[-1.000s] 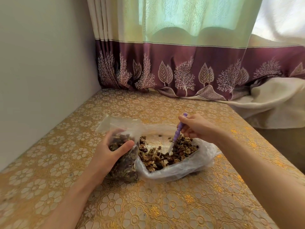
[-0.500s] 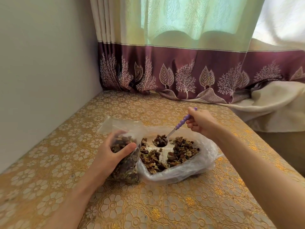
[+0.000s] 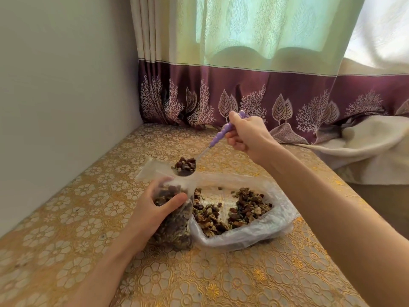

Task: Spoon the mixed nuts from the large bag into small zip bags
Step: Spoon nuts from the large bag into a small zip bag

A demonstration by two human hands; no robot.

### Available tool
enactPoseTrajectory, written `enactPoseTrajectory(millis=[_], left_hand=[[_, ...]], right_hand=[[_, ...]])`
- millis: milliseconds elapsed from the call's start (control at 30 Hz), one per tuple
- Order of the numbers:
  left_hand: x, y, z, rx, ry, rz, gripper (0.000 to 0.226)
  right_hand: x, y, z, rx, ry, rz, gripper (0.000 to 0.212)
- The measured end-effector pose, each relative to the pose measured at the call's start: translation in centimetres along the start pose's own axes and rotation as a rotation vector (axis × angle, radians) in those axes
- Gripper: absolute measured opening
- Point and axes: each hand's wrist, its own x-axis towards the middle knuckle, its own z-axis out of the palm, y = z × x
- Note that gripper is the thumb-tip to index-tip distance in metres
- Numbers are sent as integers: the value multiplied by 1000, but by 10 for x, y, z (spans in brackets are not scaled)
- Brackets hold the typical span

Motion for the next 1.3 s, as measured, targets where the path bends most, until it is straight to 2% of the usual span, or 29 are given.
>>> enactPoseTrajectory(millis=[233,367,467,700,833,933,1033,1300], left_hand=[[1,-1,0,-150,16,2,62],[1,-2,-1,-136,-5,38,51],[1,-2,-1,-110,8,43,53],[1,-3,-2,-91,24,51,43],[0,-2,-1,-114,30,50,35],[0,-1,-1,-109,25,56,35],[0,-1,-1,-110,31,54,32],[-1,1,-1,-102,28,53,49]], right_hand=[[-16,-12,24,-127,-8,-429,38],[-18,-15,21,-138,2,-546,37],[-20,-11,12,-55,56,-501,40],[-21,30,-24,236,228,-191,38],[-24,59,-42,105,333,-119,38],[-27,74,-49,-17,321,-90,37],[-29,83,-52,-33,288,-61,38],[-29,92,-55,-98,259,61,40]])
